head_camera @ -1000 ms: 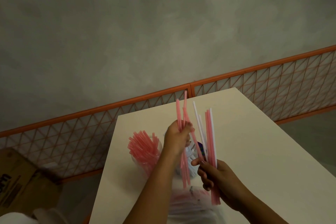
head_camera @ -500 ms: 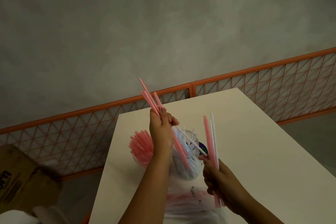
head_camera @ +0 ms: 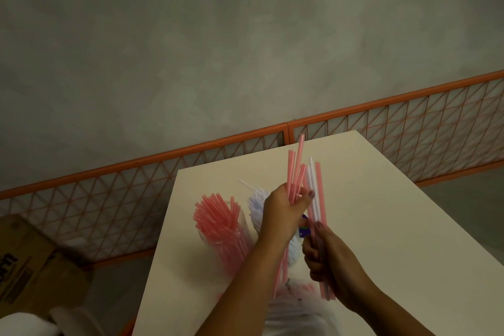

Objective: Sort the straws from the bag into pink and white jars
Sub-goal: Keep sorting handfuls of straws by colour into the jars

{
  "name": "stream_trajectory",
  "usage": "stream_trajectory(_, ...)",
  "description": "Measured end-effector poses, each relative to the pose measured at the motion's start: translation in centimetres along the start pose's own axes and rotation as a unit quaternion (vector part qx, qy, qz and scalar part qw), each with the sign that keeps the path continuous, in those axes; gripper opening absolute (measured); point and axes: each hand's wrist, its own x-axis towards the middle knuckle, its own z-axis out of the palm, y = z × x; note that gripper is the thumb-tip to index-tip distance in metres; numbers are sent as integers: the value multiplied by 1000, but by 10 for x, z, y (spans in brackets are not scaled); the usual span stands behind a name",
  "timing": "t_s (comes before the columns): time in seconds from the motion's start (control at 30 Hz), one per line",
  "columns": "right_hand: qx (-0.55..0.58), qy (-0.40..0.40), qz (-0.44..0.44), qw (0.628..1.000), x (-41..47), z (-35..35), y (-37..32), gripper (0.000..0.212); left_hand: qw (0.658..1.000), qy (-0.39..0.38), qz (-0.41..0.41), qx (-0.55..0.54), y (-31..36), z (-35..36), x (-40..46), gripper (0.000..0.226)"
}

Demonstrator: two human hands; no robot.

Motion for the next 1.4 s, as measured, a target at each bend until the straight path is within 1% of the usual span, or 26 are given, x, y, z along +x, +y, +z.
stream_trajectory(0.1,-17,1,-10,1000,0,-2,1,45,1000,1,-1,16,-2,0,-1,16)
stream_trajectory(0.17,-27,-4,-16,1000,-2,-1,0,41,999,7,19,31,-1,-2,-3,17)
stream_trajectory(0.27,-36,-16,-32,999,-4,2,-2,38,997,32,36,56,0,-5,-3,24)
stream_trajectory(0.37,-45,-25,-41,998,-6,3,-2,40,997,69,38,21,0,-11,2,15)
stream_trajectory(0.43,-52,-27,-40,997,-7,4,-2,38,995,89,33,-25,1,-18,6,11)
stream_trajectory(0.6,-39,-17,-25,999,-10,2,2,33,979,170,44,-108,14,-47,15,15)
stream_trajectory(0.67,-36,-12,-24,999,-10,1,2,33,972,188,51,-131,18,-56,18,11)
stream_trajectory(0.77,-33,-2,-33,999,-9,2,1,32,971,175,54,-156,20,-60,15,13)
stream_trajectory(0.87,-52,26,-48,997,-7,6,1,27,979,110,35,-167,16,-51,6,12)
stream_trajectory(0.93,-75,48,-67,994,-6,9,1,22,988,62,24,-137,12,-39,0,12)
stream_trajectory(1.0,-102,62,-93,988,-5,11,1,18,998,44,31,-39,10,-25,-5,20)
stream_trajectory(1.1,-140,90,-122,979,-3,16,-1,12,993,38,51,104,9,-9,-12,32)
stream_trajectory(1.13,-148,99,-131,975,-2,18,-2,13,989,31,51,136,9,-6,-14,37)
stream_trajectory(1.2,-157,111,-140,971,0,21,-2,25,980,31,55,190,6,-2,-16,47)
stream_trajectory(1.23,-158,113,-139,971,0,22,-3,25,976,35,61,205,4,-2,-16,46)
stream_trajectory(1.3,-166,113,-128,971,1,25,-2,14,972,42,83,214,2,-3,-13,37)
stream_trajectory(1.33,-174,111,-121,971,1,26,-2,12,972,46,93,212,1,-5,-12,32)
stream_trajectory(1.4,-187,104,-112,970,1,29,1,14,974,58,105,193,0,-9,-10,27)
